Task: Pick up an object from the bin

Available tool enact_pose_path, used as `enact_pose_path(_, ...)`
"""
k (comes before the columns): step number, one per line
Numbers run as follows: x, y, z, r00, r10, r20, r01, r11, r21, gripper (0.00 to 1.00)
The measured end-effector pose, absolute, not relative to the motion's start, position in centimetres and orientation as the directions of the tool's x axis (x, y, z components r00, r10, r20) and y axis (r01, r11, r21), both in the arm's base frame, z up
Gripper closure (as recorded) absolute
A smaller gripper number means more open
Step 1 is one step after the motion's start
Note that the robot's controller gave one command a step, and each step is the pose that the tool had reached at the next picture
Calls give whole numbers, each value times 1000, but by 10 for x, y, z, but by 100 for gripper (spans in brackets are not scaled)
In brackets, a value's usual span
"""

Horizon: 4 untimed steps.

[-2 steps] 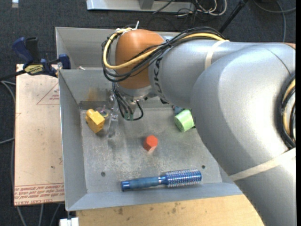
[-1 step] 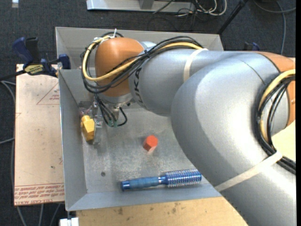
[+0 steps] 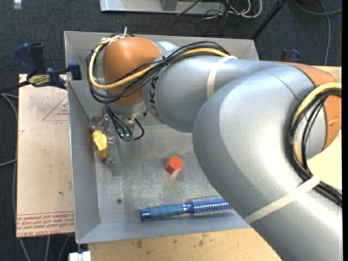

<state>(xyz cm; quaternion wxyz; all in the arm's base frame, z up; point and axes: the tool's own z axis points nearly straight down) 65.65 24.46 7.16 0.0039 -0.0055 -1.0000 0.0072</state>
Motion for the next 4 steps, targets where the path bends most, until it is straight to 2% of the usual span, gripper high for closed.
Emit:
enact_pose_path(1, 655, 250, 72, -993, 119, 11, 119, 993, -7, 0)
enact_pose_path(2, 643, 253, 73, -957, 291, 0, 291, 957, 2, 0)
enact_pose_path(3, 644, 249, 72, -956, 292, -2, 292, 956, -6, 100)
enact_pose_path(4, 631, 221, 184, -958, 288, -8, 288, 958, 6, 100)
